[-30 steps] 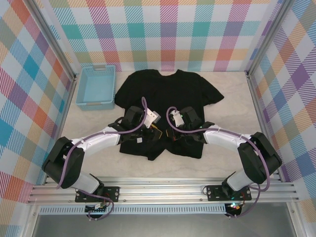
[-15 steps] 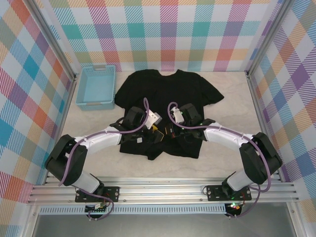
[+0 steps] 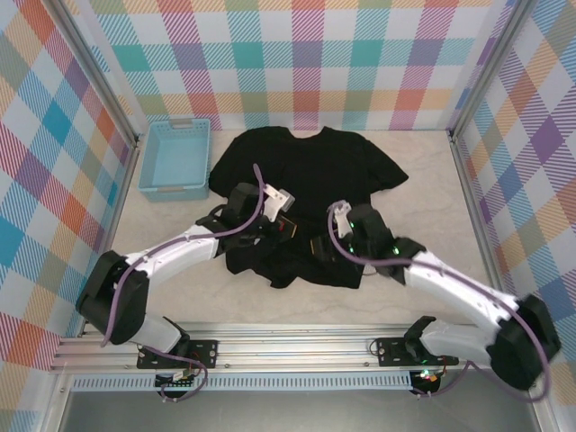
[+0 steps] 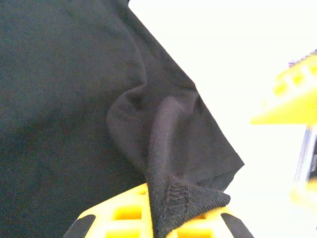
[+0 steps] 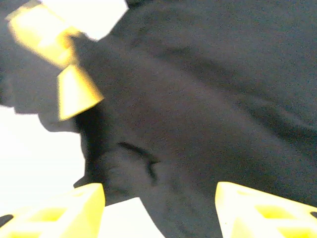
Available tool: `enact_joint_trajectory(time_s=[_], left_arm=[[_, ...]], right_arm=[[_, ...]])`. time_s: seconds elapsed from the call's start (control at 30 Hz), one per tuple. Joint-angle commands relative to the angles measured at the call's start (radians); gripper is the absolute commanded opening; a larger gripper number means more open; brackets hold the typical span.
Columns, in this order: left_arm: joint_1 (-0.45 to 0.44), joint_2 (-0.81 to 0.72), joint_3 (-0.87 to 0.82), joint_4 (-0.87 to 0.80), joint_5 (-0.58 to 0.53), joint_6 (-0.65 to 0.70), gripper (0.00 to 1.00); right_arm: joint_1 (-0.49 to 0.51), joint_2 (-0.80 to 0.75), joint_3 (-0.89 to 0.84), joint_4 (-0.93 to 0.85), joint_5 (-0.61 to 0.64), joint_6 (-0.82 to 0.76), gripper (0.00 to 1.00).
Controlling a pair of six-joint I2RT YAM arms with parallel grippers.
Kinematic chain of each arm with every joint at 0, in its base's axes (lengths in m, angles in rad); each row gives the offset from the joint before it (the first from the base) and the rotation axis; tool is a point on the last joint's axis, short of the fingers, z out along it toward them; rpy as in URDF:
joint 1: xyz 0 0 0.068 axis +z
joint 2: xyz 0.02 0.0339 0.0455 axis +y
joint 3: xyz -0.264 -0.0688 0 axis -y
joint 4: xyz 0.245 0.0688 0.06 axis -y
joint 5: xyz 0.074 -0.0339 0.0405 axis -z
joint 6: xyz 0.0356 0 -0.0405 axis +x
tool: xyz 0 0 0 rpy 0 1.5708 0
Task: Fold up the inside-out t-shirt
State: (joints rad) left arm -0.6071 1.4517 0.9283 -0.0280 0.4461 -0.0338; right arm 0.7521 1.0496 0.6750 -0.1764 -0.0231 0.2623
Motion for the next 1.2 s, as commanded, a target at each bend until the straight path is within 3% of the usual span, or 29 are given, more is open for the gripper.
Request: enact_joint_trajectory(time_s=[0.0, 0.1, 0.2, 0.37, 0.57, 0.7, 0.93, 1.03, 1.17], left_arm=[[-0.003, -0.018, 0.045, -0.079, -0.025, -0.071, 0.0], [-0.002, -0.018, 0.068, -0.107, -0.03, -0.084, 0.0], [0.001, -0.011, 0.106, -0.16, -0.033, -0.089, 0.0], [0.019, -0.007, 0.172, -0.24, -0.003, -0.126, 0.0], [0.04, -0.019, 0.235, -0.299, -0.006, -0.196, 0.0], [0.04, -0.04, 0.263, -0.308, 0.008, -0.219, 0.0], [0.04, -0.096, 0.3, -0.258, 0.096, -0.295, 0.0], [0.039, -0.123, 0.32, -0.259, 0.089, -0.31, 0.0], [0.031, -0.151, 0.332, -0.202, 0.119, -0.314, 0.0]], right_arm=[[0.088, -0.031, -0.112, 0.193, -0.024, -0.122, 0.61], [0.172, 0.073, -0.124, 0.331, -0.002, -0.2, 0.48], [0.193, 0.221, -0.13, 0.53, 0.024, -0.203, 0.35], [0.194, 0.454, -0.112, 0.83, 0.109, -0.259, 0.27], [0.191, 0.677, -0.068, 1.064, 0.268, -0.317, 0.2], [0.181, 0.748, -0.008, 1.068, 0.356, -0.303, 0.19], [0.136, 0.798, 0.101, 0.909, 0.512, -0.183, 0.18], [0.092, 0.8, 0.107, 0.875, 0.508, -0.096, 0.18], [0.044, 0.813, 0.192, 0.702, 0.488, -0.017, 0.18]])
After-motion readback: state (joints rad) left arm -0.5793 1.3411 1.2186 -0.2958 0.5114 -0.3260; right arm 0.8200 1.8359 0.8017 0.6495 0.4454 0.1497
